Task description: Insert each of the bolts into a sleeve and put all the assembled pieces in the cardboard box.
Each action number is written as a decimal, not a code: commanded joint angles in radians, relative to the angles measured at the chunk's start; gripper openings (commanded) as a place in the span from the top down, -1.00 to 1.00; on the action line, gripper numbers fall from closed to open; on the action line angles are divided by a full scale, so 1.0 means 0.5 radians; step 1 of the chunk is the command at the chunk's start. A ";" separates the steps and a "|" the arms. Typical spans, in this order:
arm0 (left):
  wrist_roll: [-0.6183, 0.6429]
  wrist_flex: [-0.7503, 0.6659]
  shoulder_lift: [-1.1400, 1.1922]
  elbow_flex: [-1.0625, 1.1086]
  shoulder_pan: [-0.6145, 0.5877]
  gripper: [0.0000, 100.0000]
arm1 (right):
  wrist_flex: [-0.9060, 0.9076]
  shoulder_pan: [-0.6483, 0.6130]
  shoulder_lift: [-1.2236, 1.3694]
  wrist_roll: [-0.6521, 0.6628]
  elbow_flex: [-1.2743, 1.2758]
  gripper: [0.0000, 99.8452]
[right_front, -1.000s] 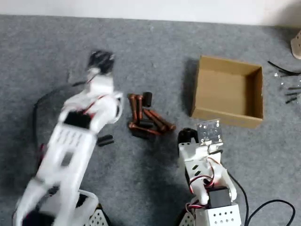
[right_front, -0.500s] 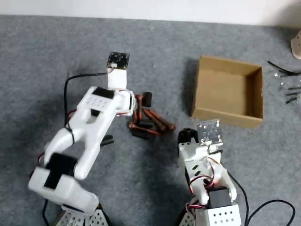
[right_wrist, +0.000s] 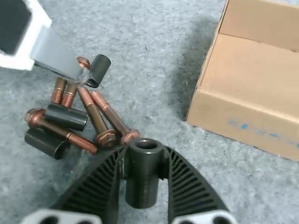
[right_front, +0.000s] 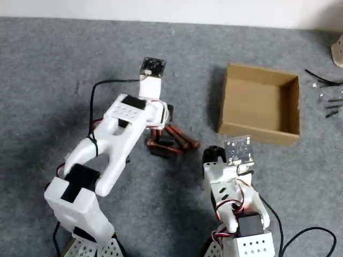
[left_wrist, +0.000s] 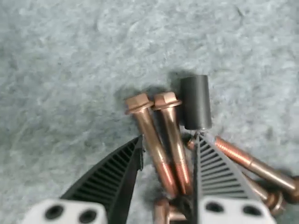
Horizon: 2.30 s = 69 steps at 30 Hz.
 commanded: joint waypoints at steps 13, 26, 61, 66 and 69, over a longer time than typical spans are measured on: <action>0.025 0.021 0.410 -0.407 -0.094 0.66 | 0.002 0.014 -0.023 0.028 -0.014 0.99; 0.025 0.135 0.440 -0.443 -0.133 0.66 | 0.002 0.017 -0.023 0.028 -0.014 0.99; 0.080 0.387 0.496 -0.591 -0.235 0.66 | 0.002 0.020 -0.023 0.028 -0.014 0.99; 0.064 0.408 0.502 -0.588 -0.219 0.66 | 0.002 0.020 -0.023 0.028 -0.014 0.99; 0.064 0.408 0.502 -0.585 -0.204 0.66 | 0.002 0.020 -0.023 0.028 -0.014 0.99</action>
